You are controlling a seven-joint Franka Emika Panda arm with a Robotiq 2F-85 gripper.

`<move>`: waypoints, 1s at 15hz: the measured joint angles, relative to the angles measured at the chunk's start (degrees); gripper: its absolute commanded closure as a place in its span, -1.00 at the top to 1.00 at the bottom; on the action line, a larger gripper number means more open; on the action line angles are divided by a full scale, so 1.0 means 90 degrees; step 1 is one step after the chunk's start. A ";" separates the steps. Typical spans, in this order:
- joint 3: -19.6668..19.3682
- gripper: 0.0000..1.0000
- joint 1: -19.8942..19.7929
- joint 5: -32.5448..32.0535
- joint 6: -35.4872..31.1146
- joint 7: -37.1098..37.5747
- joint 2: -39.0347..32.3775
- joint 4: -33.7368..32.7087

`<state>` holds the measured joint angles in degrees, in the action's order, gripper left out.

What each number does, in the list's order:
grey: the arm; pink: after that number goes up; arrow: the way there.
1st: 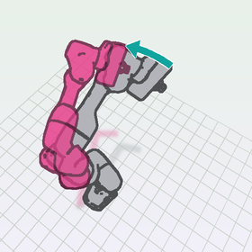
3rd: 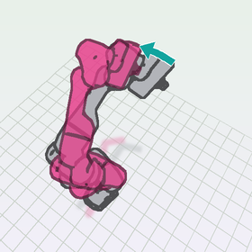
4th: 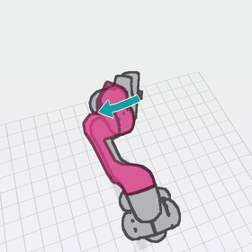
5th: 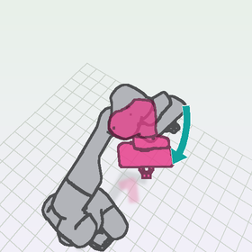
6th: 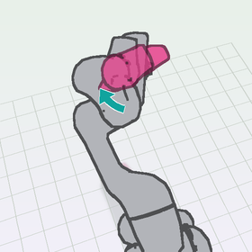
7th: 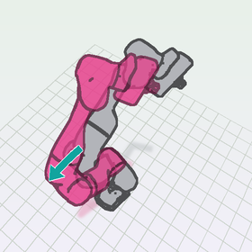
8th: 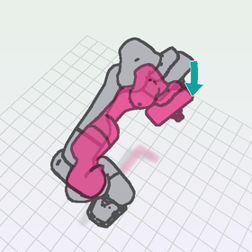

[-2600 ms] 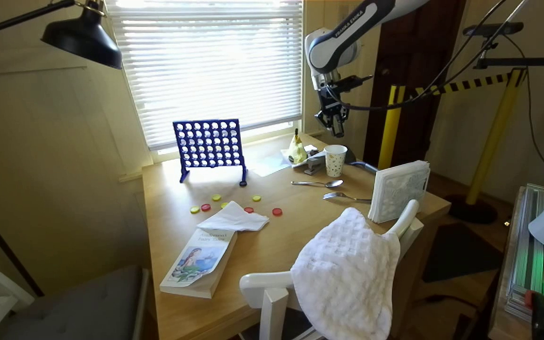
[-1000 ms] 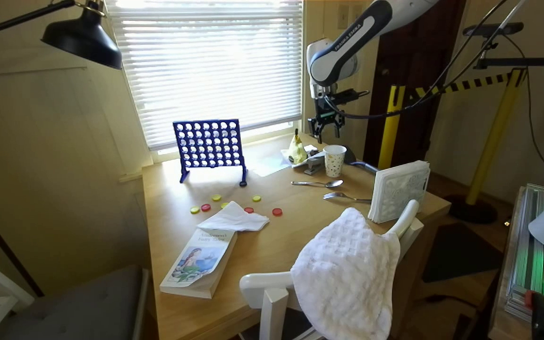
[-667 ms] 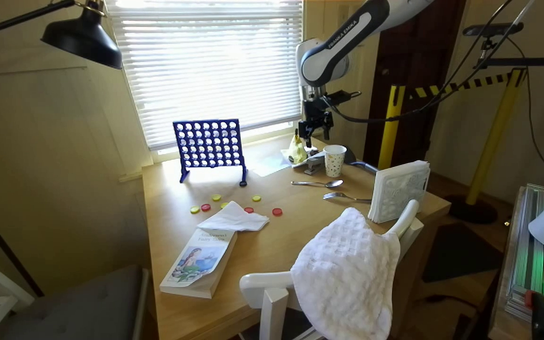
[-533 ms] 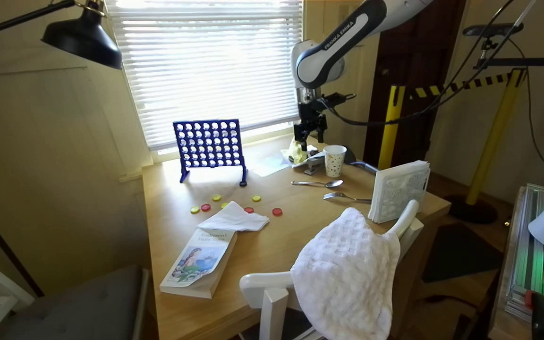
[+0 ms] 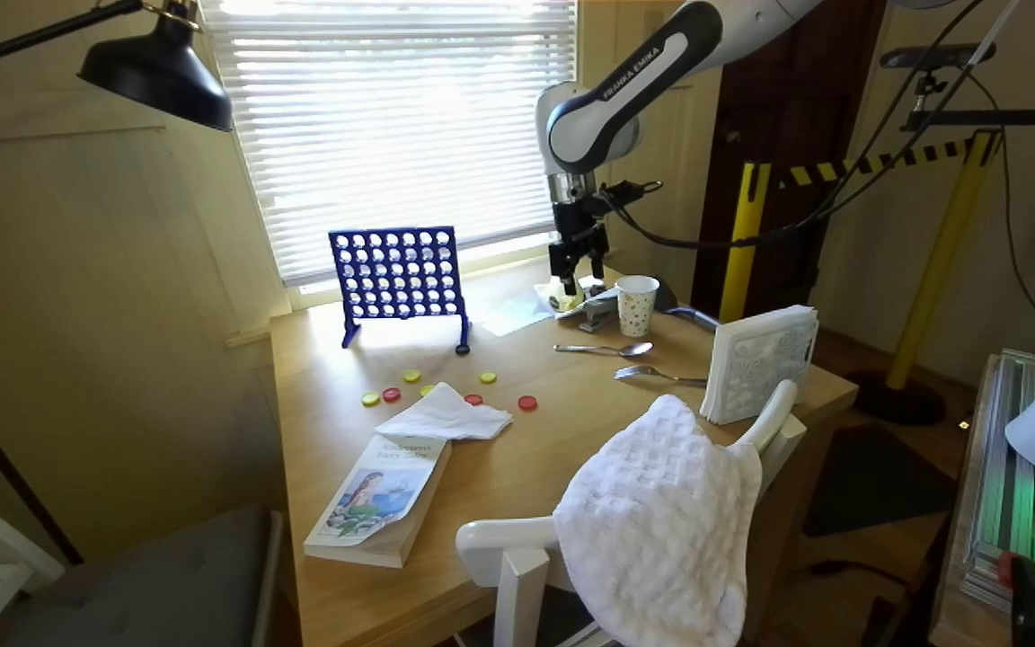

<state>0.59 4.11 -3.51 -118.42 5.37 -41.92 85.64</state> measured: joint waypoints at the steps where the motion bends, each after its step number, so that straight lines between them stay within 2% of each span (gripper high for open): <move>1: -0.0004 1.00 -0.0002 0.0000 0.0000 0.0000 0.0000 0.0000; 3: -0.0002 1.00 0.0021 -0.0101 0.0451 -0.0304 -0.0129 -0.0271; 7: 0.0034 1.00 0.0228 -0.0513 0.1305 -0.1130 -0.0902 -0.1449; 15: 0.0111 1.00 0.0786 -0.1176 0.2325 -0.3006 -0.2576 -0.3588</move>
<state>1.59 11.18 -14.09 -97.49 -21.68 -65.10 53.34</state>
